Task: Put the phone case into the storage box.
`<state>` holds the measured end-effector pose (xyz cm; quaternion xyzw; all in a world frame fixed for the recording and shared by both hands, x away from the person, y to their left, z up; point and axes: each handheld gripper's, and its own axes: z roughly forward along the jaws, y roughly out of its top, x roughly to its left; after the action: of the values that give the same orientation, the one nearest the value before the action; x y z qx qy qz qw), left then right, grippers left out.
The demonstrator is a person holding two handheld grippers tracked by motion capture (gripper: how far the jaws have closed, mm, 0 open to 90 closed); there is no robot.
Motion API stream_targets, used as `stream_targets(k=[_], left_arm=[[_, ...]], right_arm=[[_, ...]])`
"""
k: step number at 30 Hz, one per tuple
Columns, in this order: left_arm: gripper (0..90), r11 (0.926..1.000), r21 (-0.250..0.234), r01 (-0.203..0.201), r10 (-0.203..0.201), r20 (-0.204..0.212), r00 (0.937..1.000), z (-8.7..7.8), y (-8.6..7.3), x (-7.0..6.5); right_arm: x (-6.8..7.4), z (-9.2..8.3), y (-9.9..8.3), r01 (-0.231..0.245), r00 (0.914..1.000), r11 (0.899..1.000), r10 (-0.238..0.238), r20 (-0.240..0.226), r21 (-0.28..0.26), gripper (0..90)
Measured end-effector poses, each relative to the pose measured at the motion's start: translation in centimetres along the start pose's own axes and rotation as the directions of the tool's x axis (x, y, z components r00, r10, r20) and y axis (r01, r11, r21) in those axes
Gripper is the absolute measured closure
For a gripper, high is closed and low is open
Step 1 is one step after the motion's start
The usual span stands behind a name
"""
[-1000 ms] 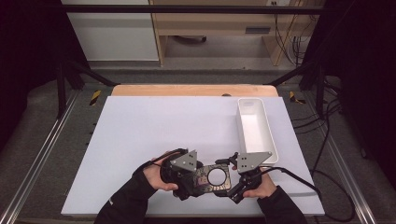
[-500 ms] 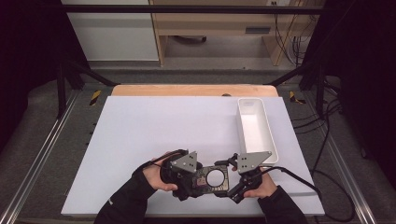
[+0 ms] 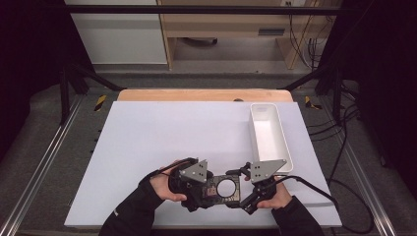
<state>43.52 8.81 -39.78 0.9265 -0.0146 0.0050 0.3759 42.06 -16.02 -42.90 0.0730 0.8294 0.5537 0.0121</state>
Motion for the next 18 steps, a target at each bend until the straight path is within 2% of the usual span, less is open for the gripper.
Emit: stream_targets(k=[6,14,18], left_arm=[[10.7,1.0,-0.004,-0.001,0.001,-0.009,1.0,0.04,0.01,-0.02],[9.2,0.9999,-0.014,-0.008,0.008,-0.045,0.999,0.07,0.06,-0.1],[7.9,0.9998,-0.019,0.0,-0.001,-0.051,0.9987,-0.16,0.02,-0.01]], right_arm=[[0.01,-0.06,0.05,-0.006,1.0,1.0,0.006,0.001,-0.001,12.5],[-0.06,-0.19,0.14,-0.006,0.9999,1.0,0.006,0.014,0.0,12.7],[-0.12,-0.22,0.14,-0.01,0.9998,1.0,0.01,0.015,0.011,12.8]])
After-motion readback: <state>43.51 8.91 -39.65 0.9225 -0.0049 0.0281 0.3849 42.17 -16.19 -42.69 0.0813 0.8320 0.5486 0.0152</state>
